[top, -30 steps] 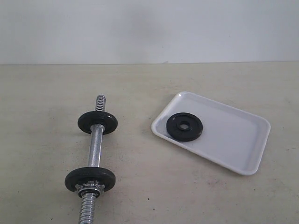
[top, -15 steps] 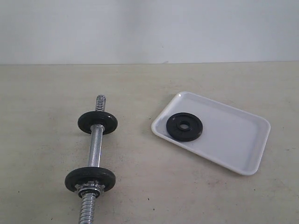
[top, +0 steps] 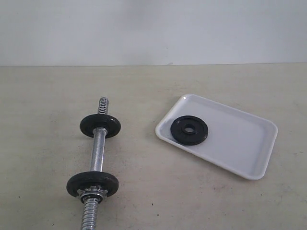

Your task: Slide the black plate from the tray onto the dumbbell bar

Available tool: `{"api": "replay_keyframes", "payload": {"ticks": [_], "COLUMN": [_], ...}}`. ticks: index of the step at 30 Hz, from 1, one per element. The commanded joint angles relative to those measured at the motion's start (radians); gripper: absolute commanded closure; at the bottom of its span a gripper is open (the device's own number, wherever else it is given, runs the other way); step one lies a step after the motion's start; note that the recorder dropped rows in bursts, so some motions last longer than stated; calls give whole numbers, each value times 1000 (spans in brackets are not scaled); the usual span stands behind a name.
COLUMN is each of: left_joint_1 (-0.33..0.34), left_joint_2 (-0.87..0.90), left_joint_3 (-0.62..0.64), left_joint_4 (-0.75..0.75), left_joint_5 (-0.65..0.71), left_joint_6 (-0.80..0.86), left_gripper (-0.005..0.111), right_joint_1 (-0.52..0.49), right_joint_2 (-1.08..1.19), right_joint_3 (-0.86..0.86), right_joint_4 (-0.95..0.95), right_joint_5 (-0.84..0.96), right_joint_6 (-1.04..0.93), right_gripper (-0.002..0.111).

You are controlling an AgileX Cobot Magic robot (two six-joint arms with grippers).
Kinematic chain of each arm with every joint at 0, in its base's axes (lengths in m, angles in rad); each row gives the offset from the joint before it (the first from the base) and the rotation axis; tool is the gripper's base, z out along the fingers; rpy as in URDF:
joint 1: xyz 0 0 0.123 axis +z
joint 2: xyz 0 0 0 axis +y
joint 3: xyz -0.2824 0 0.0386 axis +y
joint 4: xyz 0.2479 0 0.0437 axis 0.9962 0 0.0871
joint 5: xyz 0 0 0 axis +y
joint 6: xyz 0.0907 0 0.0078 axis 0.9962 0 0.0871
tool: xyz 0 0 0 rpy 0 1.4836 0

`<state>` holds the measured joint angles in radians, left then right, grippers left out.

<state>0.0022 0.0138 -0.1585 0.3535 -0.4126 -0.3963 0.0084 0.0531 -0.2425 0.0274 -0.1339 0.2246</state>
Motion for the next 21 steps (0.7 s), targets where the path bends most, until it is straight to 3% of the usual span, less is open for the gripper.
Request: {"api": "replay_keyframes", "payload": {"ticks": [1,4,7,13,18,21], "left_joint_1": [5,-8,-39,-94,-96,-96], "left_joint_2": [136,287,436,662,703,703], "left_joint_3": [-120,-158,-164,-164,-164,-167], "left_joint_4": [281,413,490,501,510,631], "left_joint_5": [342,380,369,190,64,37], "left_joint_6": [-325,-372,-372,-379,-497,-500], "left_gripper": [102,102,102,102,102,102], "right_joint_1": [0,2,2,2,2,2], "right_joint_2": [175,334,466,632,679,690], "right_joint_3": [-208,-317,-358,-371,-371,-371], "right_joint_4": [-76,-2,54,129,277,282], "right_joint_5": [574,876,987,916,882,801], "right_joint_6": [-194,-418,-509,-511,-511,-588], "right_gripper": [109,109,109,109,109,109]}}
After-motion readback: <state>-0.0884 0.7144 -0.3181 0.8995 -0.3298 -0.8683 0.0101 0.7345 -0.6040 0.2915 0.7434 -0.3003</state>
